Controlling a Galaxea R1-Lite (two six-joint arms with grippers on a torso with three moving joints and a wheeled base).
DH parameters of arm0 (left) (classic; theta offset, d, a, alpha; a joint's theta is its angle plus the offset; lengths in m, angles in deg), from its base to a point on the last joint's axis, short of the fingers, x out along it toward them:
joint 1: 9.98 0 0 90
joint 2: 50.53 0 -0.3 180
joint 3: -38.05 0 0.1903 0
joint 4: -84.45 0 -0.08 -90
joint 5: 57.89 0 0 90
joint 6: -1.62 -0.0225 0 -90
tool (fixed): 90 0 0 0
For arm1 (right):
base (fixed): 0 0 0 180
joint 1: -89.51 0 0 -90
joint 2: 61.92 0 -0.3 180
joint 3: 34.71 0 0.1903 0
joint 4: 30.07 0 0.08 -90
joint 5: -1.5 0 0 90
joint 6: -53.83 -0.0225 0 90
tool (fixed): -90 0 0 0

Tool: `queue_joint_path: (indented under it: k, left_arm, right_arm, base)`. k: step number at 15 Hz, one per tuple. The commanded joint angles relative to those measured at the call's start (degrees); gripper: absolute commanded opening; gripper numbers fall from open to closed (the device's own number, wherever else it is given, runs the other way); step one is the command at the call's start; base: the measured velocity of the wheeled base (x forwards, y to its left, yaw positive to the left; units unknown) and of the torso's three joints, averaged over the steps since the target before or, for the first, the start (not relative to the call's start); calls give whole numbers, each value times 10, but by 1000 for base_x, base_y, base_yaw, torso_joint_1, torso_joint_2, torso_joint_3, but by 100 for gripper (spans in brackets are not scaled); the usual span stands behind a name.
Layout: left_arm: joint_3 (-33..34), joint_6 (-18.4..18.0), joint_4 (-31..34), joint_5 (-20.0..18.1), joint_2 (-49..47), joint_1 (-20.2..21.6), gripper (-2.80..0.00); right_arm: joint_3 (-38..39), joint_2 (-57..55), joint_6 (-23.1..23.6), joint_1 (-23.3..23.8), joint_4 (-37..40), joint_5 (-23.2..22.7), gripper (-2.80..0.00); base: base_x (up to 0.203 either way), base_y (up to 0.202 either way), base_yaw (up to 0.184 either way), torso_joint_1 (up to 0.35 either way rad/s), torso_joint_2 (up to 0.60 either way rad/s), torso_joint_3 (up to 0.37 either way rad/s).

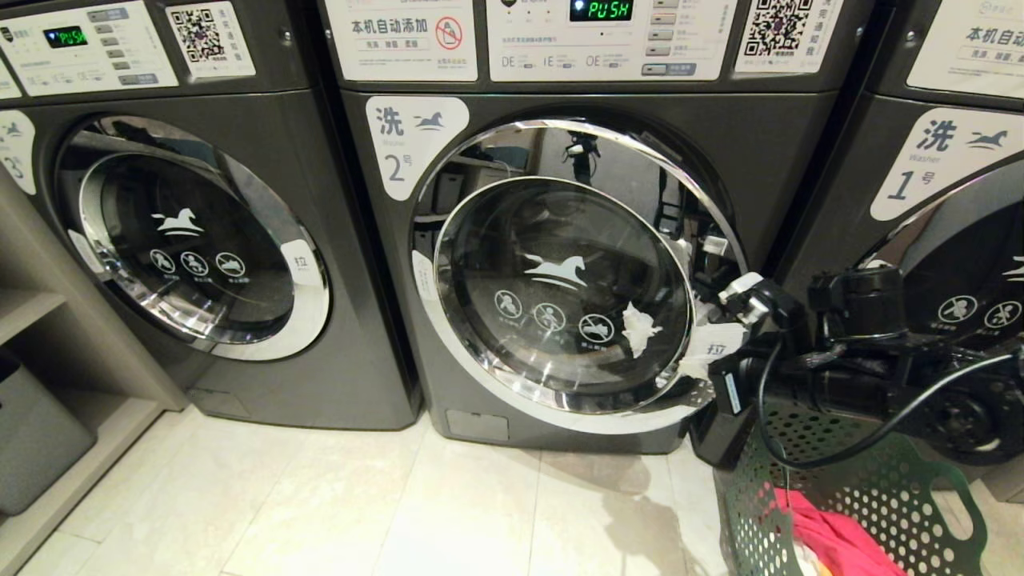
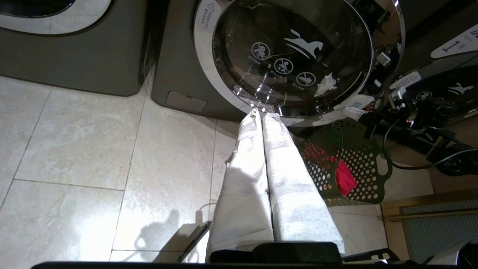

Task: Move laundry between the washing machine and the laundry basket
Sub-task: Press the washing machine door tightly with the right hand

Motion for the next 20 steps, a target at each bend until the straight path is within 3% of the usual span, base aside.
queue_joint_path:
  k: [1,4,6,9,11,12,16,20]
  left_arm:
    - [3,3,3,2,16,3,-280]
    - [8,4,1,1,11,3,-280]
    - [19,4,-3,0,9,3,-280]
    - [30,4,-4,-1,10,3,-280]
    - [30,4,-4,-1,9,3,-280]
    - [29,4,-3,0,9,3,-280]
    - [28,4,-3,0,10,3,-280]
    - [30,4,-3,0,15,3,-280]
  right_arm:
    - [-15,-75,4,-6,-33,12,-280]
    - [-21,-73,8,-4,-34,15,-280]
    - [-50,-89,14,8,-35,41,-280]
    - [-145,-143,15,33,-68,121,-280]
    - [-208,-188,18,53,-136,186,-280]
    - [-215,-194,20,57,-156,197,-280]
    - [-138,-151,19,54,-162,163,-280]
    - [-151,-149,18,58,-162,162,-280]
  base:
    - [0,0,0,0,0,0]
    - [0,0,0,0,0,0]
    - [0,0,0,0,0,0]
    - [0,0,0,0,0,0]
    - [0,0,0,0,0,0]
    - [0,0,0,0,0,0]
    - [0,0,0,0,0,0]
    - [0,0,0,0,0,0]
